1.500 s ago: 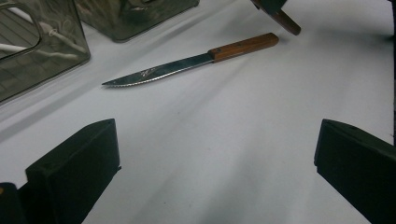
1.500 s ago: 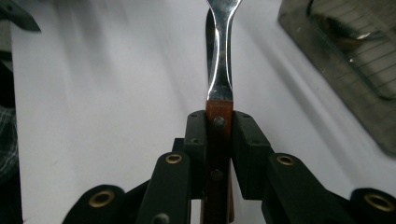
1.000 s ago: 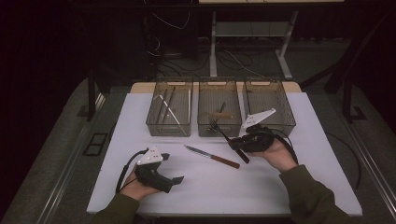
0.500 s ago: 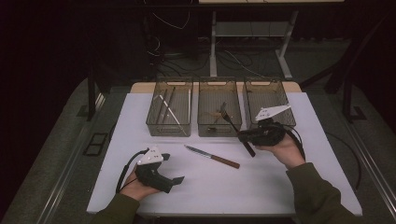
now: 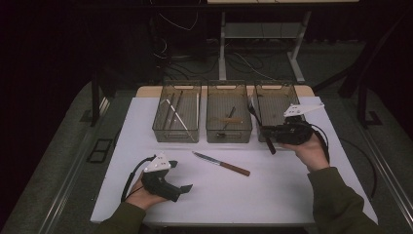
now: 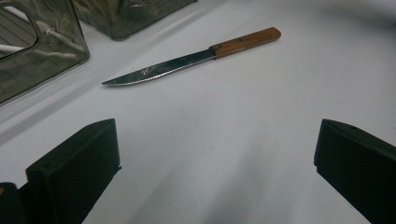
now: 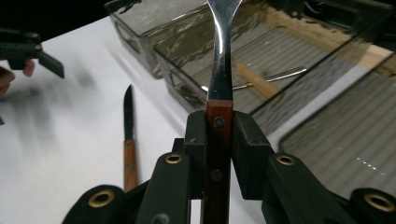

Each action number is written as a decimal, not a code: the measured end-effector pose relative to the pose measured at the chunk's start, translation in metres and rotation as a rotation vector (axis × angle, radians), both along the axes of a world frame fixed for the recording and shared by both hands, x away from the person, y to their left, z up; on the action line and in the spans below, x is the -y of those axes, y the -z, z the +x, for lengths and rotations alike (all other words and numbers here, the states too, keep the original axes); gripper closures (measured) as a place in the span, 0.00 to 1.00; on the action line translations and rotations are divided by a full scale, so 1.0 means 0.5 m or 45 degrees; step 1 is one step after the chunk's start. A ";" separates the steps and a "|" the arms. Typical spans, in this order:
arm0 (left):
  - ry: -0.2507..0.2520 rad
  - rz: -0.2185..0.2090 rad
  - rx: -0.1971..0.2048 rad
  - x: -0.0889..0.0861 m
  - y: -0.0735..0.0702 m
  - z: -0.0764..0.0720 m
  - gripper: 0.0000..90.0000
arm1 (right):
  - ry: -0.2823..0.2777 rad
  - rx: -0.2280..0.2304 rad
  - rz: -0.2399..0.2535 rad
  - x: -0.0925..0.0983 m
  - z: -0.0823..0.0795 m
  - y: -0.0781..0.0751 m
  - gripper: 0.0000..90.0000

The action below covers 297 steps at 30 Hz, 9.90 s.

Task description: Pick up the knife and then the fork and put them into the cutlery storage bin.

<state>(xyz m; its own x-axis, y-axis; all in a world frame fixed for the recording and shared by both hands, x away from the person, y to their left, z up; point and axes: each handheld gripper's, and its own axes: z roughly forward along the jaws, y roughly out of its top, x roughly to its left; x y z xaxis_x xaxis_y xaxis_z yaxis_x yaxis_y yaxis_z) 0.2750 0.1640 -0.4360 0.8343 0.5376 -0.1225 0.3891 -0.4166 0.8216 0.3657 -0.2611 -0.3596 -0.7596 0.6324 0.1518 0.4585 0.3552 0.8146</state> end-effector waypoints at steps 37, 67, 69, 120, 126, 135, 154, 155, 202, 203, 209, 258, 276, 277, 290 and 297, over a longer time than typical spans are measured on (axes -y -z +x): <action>-0.005 -0.001 -0.001 0.000 -0.001 0.000 0.00 | 0.336 0.095 -0.002 0.135 0.094 -0.047 0.86; 0.006 -0.011 -0.008 0.003 0.000 -0.001 0.00 | 0.431 -0.109 -0.204 0.143 0.163 0.055 0.86; 0.007 -0.011 -0.008 0.003 0.000 -0.001 0.00 | 0.425 -0.122 -0.240 0.139 0.164 0.060 0.86; 0.013 0.009 -0.003 0.005 0.000 -0.004 0.00 | 0.163 -0.009 0.019 0.084 -0.004 0.022 0.43; 0.014 0.007 0.003 0.006 -0.001 -0.005 0.00 | 0.138 -0.029 0.011 0.072 -0.014 0.032 0.43; 0.020 0.003 0.007 0.007 -0.002 -0.005 0.00 | 0.074 -0.016 -0.018 0.040 -0.023 0.044 0.45; 0.023 0.001 0.012 0.007 -0.002 -0.005 0.00 | -0.092 -0.127 -0.091 -0.046 -0.028 0.070 0.61; 0.024 0.003 0.011 0.007 -0.002 -0.005 0.00 | -0.101 -0.131 -0.094 -0.052 -0.028 0.072 0.61; 0.030 -0.004 0.006 0.009 -0.001 -0.005 0.00 | -0.437 -0.300 -0.602 -0.252 -0.003 0.132 0.79; 0.030 -0.004 0.005 0.009 -0.001 -0.005 0.00 | -0.443 -0.303 -0.620 -0.254 -0.003 0.132 0.79; 0.029 -0.004 0.004 0.010 -0.001 -0.005 0.00 | -0.471 -0.316 -0.721 -0.273 0.000 0.127 0.79; 0.034 -0.006 0.001 0.010 -0.001 -0.004 0.00 | -0.401 -0.313 -0.381 -0.176 -0.003 0.079 0.85; 0.030 -0.012 0.006 0.006 -0.001 -0.004 0.00 | -0.282 -0.250 -0.198 -0.108 -0.004 0.069 0.85; 0.030 -0.013 0.006 0.006 -0.002 -0.003 0.00 | -0.275 -0.247 -0.191 -0.105 -0.003 0.068 0.85; 0.026 -0.009 0.003 0.007 -0.001 -0.003 0.00 | -0.211 -0.178 -0.124 -0.070 -0.001 0.046 0.85; 0.029 -0.006 0.000 0.004 0.001 0.002 0.00 | -0.155 -0.148 -0.078 -0.049 0.002 0.034 0.85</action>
<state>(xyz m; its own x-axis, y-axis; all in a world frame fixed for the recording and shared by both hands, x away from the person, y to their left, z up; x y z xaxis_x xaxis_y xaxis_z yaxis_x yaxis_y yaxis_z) 0.2758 0.1622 -0.4363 0.8463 0.5178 -0.1252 0.3797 -0.4216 0.8234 0.3667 -0.2368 -0.3767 -0.8109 0.5475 0.2066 0.4986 0.4615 0.7338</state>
